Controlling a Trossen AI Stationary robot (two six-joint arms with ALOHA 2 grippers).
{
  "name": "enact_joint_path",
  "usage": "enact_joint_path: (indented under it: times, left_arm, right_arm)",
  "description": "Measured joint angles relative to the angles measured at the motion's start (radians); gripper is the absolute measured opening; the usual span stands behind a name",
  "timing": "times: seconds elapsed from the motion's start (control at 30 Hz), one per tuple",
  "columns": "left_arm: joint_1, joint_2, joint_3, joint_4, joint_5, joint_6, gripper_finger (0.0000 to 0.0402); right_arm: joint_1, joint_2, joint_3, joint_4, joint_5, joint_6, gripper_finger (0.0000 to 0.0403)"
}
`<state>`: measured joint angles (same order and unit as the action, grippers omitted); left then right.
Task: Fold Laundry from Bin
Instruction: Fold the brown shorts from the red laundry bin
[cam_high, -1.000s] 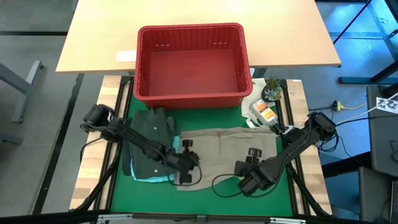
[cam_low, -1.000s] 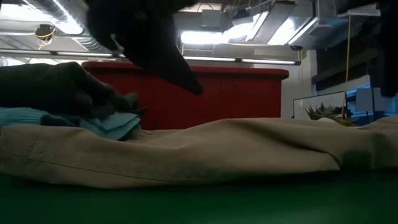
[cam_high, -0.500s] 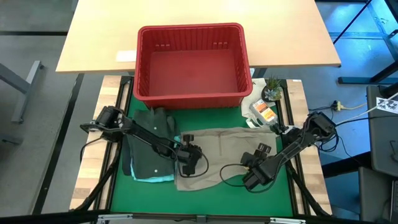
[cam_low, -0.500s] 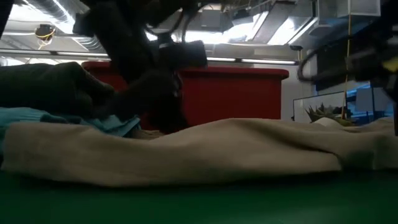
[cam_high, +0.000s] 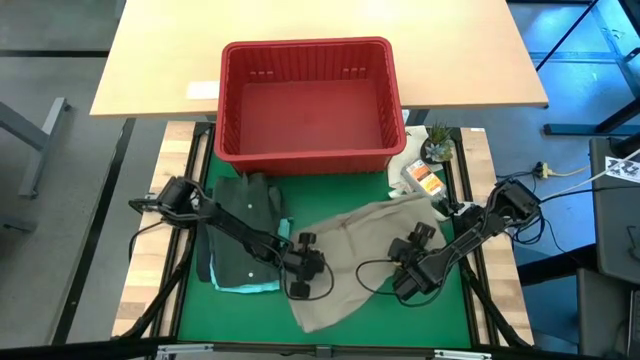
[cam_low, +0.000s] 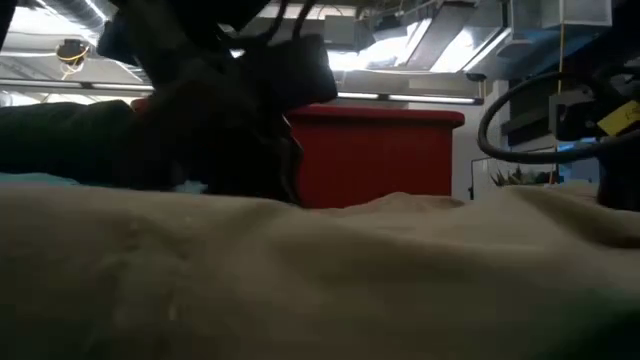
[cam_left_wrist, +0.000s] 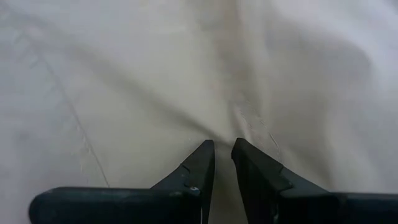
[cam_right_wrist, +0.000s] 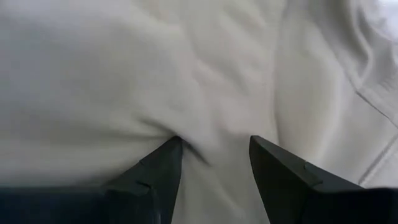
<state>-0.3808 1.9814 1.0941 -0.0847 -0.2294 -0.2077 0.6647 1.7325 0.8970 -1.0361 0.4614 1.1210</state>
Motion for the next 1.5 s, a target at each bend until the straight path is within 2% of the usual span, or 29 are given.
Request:
enact_joint_path:
  times: [0.37, 0.77, 1.2, 1.37, 1.5]
  left_arm:
    - [-0.085, 0.006, -0.004, 0.088, 0.052, 0.001, 0.0064]
    - [-0.093, 0.002, -0.004, 0.131, 0.044, 0.005, 0.0064]
    - [-0.077, 0.000, -0.004, 0.231, 0.044, 0.010, 0.0064]
    - [-0.064, -0.001, -0.004, 0.215, 0.042, 0.011, 0.0064]
    - [-0.057, -0.021, -0.003, 0.124, 0.024, 0.035, 0.0064]
  right_arm:
    - [-0.029, 0.000, 0.001, 0.063, 0.147, -0.031, 0.0188]
    - [-0.172, 0.000, 0.019, 0.129, 0.126, -0.191, 0.0188]
    - [-0.391, 0.000, 0.021, 0.389, 0.137, -0.526, 0.0188]
    - [-0.447, -0.003, 0.021, 0.386, 0.127, -0.580, 0.0188]
    - [-0.447, -0.041, 0.021, 0.351, 0.071, -0.581, 0.0188]
